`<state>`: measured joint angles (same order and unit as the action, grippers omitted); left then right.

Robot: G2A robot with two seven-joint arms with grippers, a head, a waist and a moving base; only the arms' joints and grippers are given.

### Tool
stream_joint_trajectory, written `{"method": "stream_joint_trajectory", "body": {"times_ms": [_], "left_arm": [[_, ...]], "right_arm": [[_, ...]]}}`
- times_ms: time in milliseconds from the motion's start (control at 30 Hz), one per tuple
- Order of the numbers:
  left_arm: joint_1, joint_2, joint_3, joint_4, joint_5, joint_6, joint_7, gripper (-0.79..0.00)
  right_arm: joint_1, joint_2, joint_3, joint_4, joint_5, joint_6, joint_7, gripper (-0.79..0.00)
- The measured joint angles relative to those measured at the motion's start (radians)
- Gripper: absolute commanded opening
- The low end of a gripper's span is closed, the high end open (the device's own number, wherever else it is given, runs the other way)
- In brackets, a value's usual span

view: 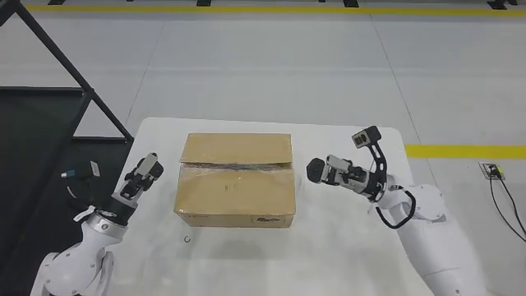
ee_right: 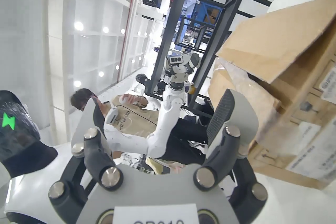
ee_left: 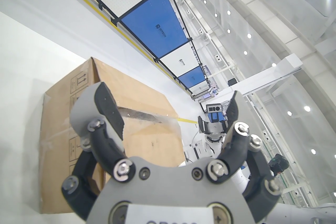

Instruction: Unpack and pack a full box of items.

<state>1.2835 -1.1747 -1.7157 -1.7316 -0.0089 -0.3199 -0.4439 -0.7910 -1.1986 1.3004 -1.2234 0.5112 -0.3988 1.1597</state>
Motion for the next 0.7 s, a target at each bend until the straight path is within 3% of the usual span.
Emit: {"method": "stream_joint_trajectory", "body": {"times_ms": [167, 333, 500, 700], "left_arm": [[0.002, 0.002, 0.005, -0.005, 0.004, 0.002, 0.001, 0.000], [0.005, 0.003, 0.012, -0.010, 0.008, 0.002, 0.003, 0.000], [0.013, 0.006, 0.012, -0.020, 0.012, 0.005, 0.007, 0.000], [0.022, 0.008, 0.010, -0.030, 0.019, 0.011, 0.013, 0.000]], "right_arm": [[-0.069, 0.026, 0.042, -0.072, -0.183, 0.123, -0.071, 0.000], [-0.047, 0.022, -0.001, -0.022, -0.247, 0.210, -0.134, 0.000], [0.034, 0.001, -0.084, 0.118, -0.212, 0.207, -0.099, 0.000], [0.120, -0.034, -0.169, 0.266, -0.118, 0.122, -0.043, 0.000]]}}
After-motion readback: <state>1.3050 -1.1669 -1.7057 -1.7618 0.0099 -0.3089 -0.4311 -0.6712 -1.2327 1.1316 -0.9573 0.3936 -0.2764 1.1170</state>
